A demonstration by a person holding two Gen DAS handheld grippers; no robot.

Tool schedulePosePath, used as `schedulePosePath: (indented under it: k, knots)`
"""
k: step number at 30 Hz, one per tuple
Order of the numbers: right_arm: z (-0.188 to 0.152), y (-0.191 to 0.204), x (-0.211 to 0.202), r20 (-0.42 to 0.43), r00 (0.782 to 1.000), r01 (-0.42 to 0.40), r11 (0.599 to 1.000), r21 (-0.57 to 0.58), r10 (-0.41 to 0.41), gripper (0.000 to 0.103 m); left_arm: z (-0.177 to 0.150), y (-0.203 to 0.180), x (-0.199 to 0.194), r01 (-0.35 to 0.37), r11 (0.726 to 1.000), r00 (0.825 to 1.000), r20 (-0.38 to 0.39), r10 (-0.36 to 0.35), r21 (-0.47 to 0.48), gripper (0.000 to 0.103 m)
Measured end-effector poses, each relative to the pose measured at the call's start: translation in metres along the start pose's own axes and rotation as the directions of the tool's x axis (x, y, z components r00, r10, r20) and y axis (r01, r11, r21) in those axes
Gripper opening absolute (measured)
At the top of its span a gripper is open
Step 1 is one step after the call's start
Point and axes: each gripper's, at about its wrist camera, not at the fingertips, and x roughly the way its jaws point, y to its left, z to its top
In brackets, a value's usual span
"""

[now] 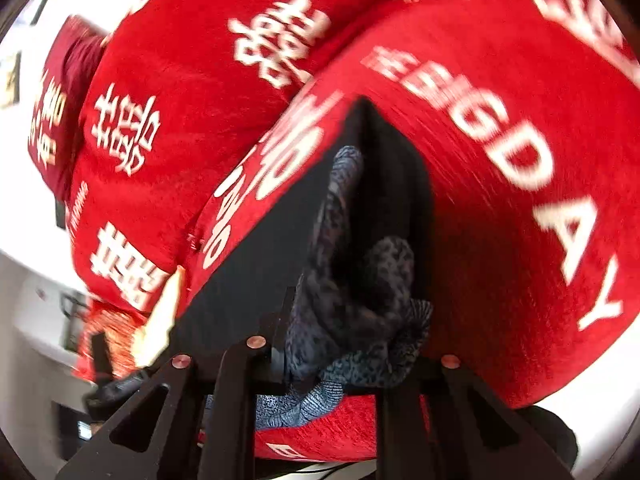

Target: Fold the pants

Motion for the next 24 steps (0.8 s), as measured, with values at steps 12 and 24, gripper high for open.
schedulePosePath:
  k: [12,24]
  knots:
    - [-0.004,0.093,-0.029,0.107,0.988,0.135,0.954,-0.267,-0.109,0.018,0.007,-0.048,0.029,-0.114,0.981,0.991,-0.051,0.124,0.157,0.103]
    - [-0.040,0.220,-0.032,0.202,0.970,0.238,0.731,-0.640,-0.139,0.017,0.023,0.035,0.006,0.028,0.998,0.998,-0.052,-0.031,-0.060,0.103]
